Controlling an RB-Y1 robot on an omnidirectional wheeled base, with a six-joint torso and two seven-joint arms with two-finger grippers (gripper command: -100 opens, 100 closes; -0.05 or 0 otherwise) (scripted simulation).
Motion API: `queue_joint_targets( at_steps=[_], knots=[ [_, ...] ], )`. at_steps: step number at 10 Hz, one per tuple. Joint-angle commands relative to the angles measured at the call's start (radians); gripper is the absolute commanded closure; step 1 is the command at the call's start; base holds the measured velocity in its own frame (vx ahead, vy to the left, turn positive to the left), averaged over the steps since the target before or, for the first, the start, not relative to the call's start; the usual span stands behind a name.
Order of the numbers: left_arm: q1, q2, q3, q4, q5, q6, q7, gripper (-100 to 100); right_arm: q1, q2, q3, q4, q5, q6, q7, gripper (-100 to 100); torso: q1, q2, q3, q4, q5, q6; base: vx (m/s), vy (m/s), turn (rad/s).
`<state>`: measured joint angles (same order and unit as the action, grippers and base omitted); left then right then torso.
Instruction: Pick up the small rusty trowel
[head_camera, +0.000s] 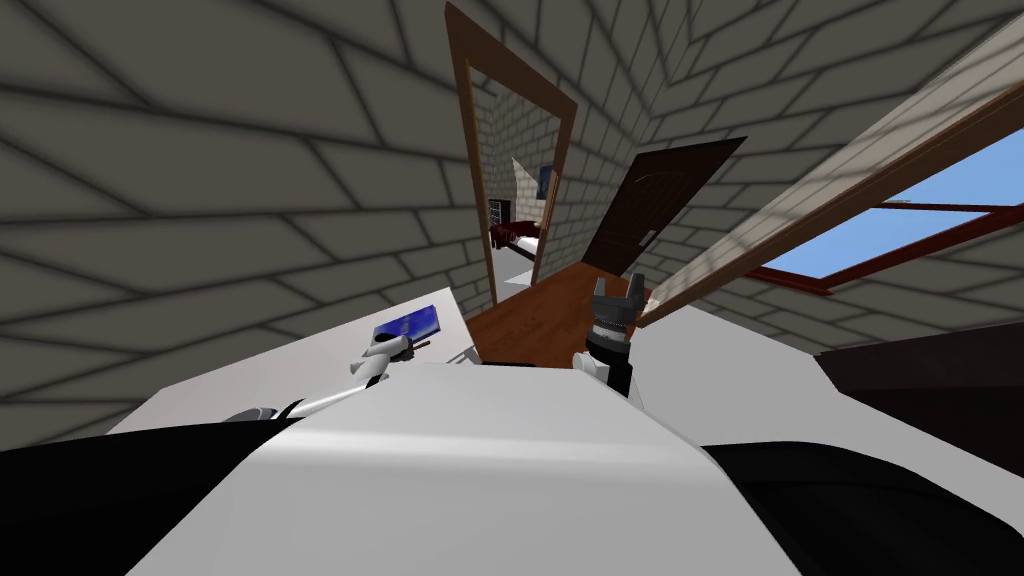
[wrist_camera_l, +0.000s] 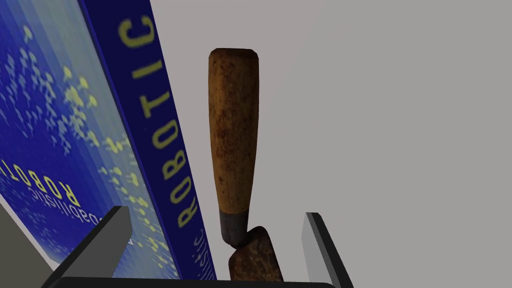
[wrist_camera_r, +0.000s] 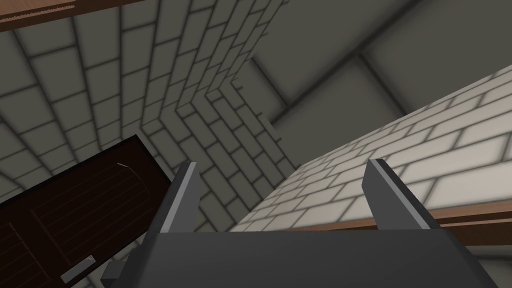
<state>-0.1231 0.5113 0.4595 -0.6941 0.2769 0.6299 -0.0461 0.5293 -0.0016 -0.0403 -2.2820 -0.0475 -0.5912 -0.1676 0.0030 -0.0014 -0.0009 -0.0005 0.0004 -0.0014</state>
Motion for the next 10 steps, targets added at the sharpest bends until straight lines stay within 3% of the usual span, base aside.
queue_joint_targets(
  at_steps=[1, 5, 6, 7, 9, 10],
  knots=[
    [0.000, 0.000, 0.000, 0.000, 0.000, 0.000, 0.000, 100, 0.000, 0.000, 0.000, 0.000, 0.000, 0.000, 0.000, 0, 0.000, 0.000, 0.000, 0.000, 0.000, 0.000, 0.005, 0.006, -0.001],
    [0.000, 0.000, 0.000, 0.000, 0.000, 0.000, 0.000, 100, 0.000, 0.000, 0.000, 0.000, 0.000, 0.000, 0.000, 0, -0.002, 0.002, 0.001, 0.000, 0.000, 0.000, 0.000, 0.000, 0.000],
    [0.000, 0.000, 0.000, 0.000, 0.000, 0.000, 0.000, 0, 0.000, 0.000, 0.000, 0.000, 0.000, 0.000, 0.000, 0, -0.002, 0.002, 0.001, 0.000, 0.000, 0.000, 0.000, 0.000, 0.000],
    [-0.002, 0.015, 0.010, -0.020, 0.010, 0.033, -0.009, 100, 0.000, 0.000, 0.000, 0.000, 0.000, 0.000, 0.000, 0, -0.002, 0.002, 0.001, 0.000, 0.000, 0.000, -0.041, -0.052, -0.020],
    [0.000, 0.015, 0.011, -0.029, 0.008, 0.035, -0.006, 100, 0.000, 0.000, 0.000, 0.000, 0.000, 0.000, 0.000, 0, -0.008, 0.007, 0.004, 0.001, -0.002, 0.000, -0.056, -0.057, -0.007],
    [0.000, 0.015, 0.011, -0.031, 0.008, 0.040, -0.007, 0, 0.000, 0.000, 0.000, 0.000, 0.000, 0.000, 0.000, 0, -0.006, 0.005, 0.003, 0.001, -0.001, 0.000, -0.006, -0.007, 0.002]
  ],
)
